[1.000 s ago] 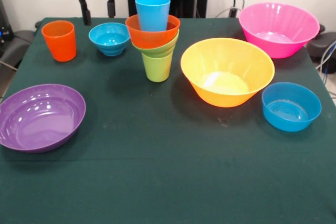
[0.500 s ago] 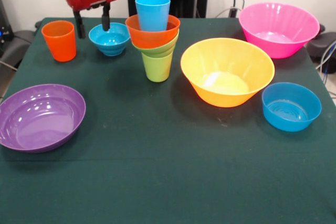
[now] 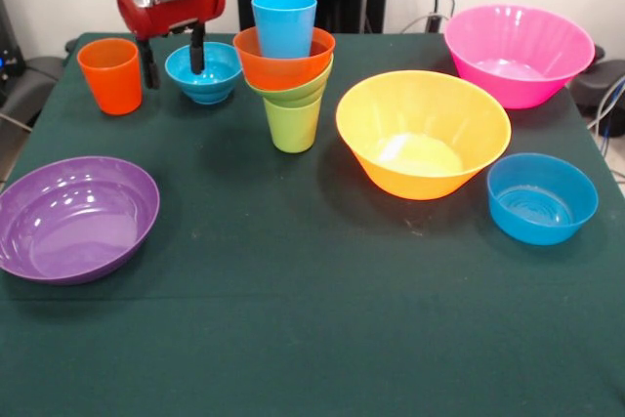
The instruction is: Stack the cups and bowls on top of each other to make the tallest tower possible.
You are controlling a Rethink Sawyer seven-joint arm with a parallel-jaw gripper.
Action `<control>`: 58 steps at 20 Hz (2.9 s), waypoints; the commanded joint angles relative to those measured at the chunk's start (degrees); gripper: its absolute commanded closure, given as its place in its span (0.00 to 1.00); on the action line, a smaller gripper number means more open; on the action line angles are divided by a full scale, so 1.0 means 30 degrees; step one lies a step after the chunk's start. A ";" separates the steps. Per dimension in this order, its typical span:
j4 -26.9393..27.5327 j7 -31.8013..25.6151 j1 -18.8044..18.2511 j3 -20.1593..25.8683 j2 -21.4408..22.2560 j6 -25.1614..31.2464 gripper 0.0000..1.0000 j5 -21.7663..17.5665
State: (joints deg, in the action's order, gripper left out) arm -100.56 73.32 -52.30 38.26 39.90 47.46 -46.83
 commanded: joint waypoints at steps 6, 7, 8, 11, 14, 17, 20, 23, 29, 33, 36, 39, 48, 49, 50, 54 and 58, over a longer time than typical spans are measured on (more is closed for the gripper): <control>0.1863 -0.3956 0.1233 -0.0902 -0.1615 0.4243 0.00 -0.0633; 0.1963 -0.4065 0.1312 -0.0939 -0.1623 0.4545 0.00 -0.0751; 0.2063 -0.4175 0.1392 -0.0976 -0.1632 0.4847 0.00 -0.0869; 0.2327 -0.4405 0.1506 -0.1022 -0.1581 0.5662 0.00 -0.1182; 0.2714 -0.4511 0.1701 -0.1119 -0.1633 0.6443 0.00 -0.1516; 0.2596 -0.4434 0.1611 -0.1108 -0.1516 0.6470 0.00 -0.1767; 0.2520 -0.4411 0.1316 -0.0931 -0.1511 0.6045 0.00 -0.1884; 0.1764 -0.4199 0.0722 -0.0563 -0.1379 0.4536 0.00 -0.1839; 0.1411 -0.4061 0.0416 -0.0450 -0.1714 0.3838 0.00 -0.1935; 0.0384 -0.3334 -0.0404 0.0628 -0.1040 0.1701 0.00 -0.1053; -0.0796 -0.3048 -0.1326 0.1677 0.0110 0.0230 0.00 -0.0213; -0.1265 -0.2329 -0.1685 0.2003 0.0485 -0.1244 0.00 -0.0488; -0.1949 -0.1904 -0.1723 0.1928 0.0662 -0.2921 0.00 -0.0283; -0.1875 -0.1995 -0.1652 0.1845 0.0628 -0.2796 0.00 -0.0249; -0.1916 -0.2016 -0.1600 0.1804 0.0663 -0.2830 0.00 -0.0243; -0.1630 -0.2242 -0.1352 0.1605 0.0516 -0.2678 0.00 -0.0508; -0.1868 -0.1935 -0.1173 0.1585 0.0753 -0.2685 0.00 -0.0449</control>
State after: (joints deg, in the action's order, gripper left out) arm -103.29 73.32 -58.50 41.49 42.59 40.77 -46.56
